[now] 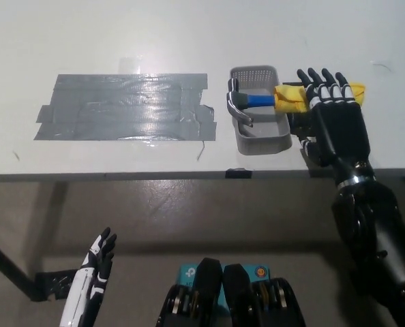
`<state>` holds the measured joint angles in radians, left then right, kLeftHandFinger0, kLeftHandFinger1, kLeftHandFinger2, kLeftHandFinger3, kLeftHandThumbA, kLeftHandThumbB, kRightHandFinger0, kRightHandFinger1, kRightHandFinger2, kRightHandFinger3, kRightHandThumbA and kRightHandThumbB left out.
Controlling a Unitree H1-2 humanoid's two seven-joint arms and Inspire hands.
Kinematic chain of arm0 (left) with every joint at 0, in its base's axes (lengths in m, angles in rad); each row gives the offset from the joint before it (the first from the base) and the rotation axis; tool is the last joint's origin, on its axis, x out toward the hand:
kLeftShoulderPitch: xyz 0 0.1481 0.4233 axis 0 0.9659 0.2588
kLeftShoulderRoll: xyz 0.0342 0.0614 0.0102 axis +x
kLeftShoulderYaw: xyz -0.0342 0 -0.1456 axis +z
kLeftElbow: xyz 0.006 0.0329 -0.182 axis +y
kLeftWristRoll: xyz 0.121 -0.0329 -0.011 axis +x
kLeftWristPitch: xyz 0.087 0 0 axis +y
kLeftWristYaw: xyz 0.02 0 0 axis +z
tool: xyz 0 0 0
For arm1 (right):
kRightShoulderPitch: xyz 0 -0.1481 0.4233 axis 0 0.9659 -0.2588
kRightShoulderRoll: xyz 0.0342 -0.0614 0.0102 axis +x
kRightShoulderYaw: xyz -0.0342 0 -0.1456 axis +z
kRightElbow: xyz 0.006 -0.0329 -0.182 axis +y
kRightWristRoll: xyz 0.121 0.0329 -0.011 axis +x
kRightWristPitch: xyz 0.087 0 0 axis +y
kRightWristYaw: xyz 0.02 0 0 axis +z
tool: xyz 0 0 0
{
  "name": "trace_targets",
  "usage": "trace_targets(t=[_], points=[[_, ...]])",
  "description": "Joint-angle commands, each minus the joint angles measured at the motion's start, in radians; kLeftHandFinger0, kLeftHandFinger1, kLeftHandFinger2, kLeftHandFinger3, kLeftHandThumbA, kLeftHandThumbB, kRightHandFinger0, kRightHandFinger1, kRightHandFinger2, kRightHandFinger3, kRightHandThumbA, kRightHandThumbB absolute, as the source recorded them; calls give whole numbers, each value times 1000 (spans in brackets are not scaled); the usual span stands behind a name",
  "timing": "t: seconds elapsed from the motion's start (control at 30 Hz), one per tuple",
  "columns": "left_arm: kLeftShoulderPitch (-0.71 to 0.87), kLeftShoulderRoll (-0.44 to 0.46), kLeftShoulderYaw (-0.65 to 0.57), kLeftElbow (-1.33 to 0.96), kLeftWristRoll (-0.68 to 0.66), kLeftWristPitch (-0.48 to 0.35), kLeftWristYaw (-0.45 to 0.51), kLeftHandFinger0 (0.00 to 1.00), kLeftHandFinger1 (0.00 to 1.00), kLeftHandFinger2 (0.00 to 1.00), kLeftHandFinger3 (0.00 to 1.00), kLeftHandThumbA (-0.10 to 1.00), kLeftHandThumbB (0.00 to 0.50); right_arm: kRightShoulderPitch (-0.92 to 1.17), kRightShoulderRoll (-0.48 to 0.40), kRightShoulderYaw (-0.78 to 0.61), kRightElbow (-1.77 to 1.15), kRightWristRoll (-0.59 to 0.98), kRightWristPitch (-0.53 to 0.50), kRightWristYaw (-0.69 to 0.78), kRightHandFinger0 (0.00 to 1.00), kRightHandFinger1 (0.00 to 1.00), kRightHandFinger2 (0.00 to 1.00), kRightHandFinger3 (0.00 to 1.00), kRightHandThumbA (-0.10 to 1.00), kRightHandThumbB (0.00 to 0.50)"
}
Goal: The robot picks the hammer with right hand and hits the black area on the desk and places it back.
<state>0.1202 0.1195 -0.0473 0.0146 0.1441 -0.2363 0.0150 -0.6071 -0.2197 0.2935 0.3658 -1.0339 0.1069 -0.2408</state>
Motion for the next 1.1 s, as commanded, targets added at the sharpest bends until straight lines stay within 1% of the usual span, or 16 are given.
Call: trace_targets(t=[0.0, 0.13, 0.27, 0.33, 0.4, 0.5, 0.57, 0.6, 0.67, 0.83, 0.87, 0.9, 0.93, 1.07], points=[[6, 5, -1, -21, 11, -41, 0, 1000, 1000, 1000, 1000, 986, 45, -74, 2, 12, 16, -20, 24, -70, 1000, 1000, 1000, 1000, 876, 348], [8, 7, -1, -19, 17, -41, 1, 1000, 1000, 1000, 1000, 999, 47, -103, 5, 24, 68, -16, 32, -80, 1000, 1000, 1000, 1000, 861, 353], [8, 4, 0, -26, 11, -36, -1, 1000, 1000, 1000, 1000, 991, 34, -128, 4, 32, 95, -6, 42, -76, 1000, 1000, 1000, 1000, 873, 349], [8, 4, 0, -25, 15, -39, 1, 1000, 1000, 1000, 1000, 994, 35, -138, 5, 35, 107, 1, 38, -80, 1000, 1000, 1000, 1000, 883, 342], [8, 3, 0, -24, 25, -41, 7, 1000, 1000, 1000, 1000, 1000, 57, -154, 6, 45, 123, -5, 49, -73, 1000, 1000, 1000, 1000, 915, 340], [10, 3, -1, -24, 18, -39, 1, 1000, 1000, 1000, 1000, 1000, 57, -168, 6, 55, 137, -3, 62, -65, 1000, 1000, 1000, 1000, 919, 339], [7, 4, -1, -21, 10, -46, -3, 1000, 1000, 1000, 1000, 997, 44, -179, 9, 53, 149, 14, 57, -57, 1000, 1000, 1000, 1000, 892, 325], [2, 5, 0, -16, 12, -53, 0, 1000, 1000, 1000, 1000, 985, 37, -186, 10, 53, 159, 22, 53, -64, 1000, 1000, 1000, 1000, 875, 327], [4, 7, -1, -19, 16, -53, -1, 1000, 1000, 1000, 1000, 985, 23, -196, 15, 55, 183, 26, 48, -76, 1000, 1000, 1000, 1000, 876, 330], [6, 8, -2, -12, 5, -63, -6, 1000, 1000, 1000, 1000, 976, 15, -224, 27, 58, 237, 29, 56, -90, 1000, 1000, 1000, 1000, 875, 327], [6, 10, -3, -12, 8, -65, -8, 995, 1000, 1000, 1000, 977, 7, -231, 29, 58, 249, 31, 56, -95, 1000, 1000, 1000, 1000, 862, 323], [14, 10, -4, -14, 11, -65, -7, 982, 1000, 1000, 1000, 984, 9, -231, 32, 61, 257, 29, 59, -100, 1000, 1000, 1000, 1000, 862, 324], [15, 11, -5, -11, 15, -73, -6, 965, 1000, 1000, 1000, 989, 0, -236, 35, 64, 270, 25, 62, -107, 1000, 1000, 1000, 1000, 877, 330], [12, 11, -5, -10, 15, -68, -7, 937, 978, 975, 1000, 997, 9, -258, 40, 63, 311, 39, 59, -116, 1000, 1000, 1000, 1000, 873, 328]])
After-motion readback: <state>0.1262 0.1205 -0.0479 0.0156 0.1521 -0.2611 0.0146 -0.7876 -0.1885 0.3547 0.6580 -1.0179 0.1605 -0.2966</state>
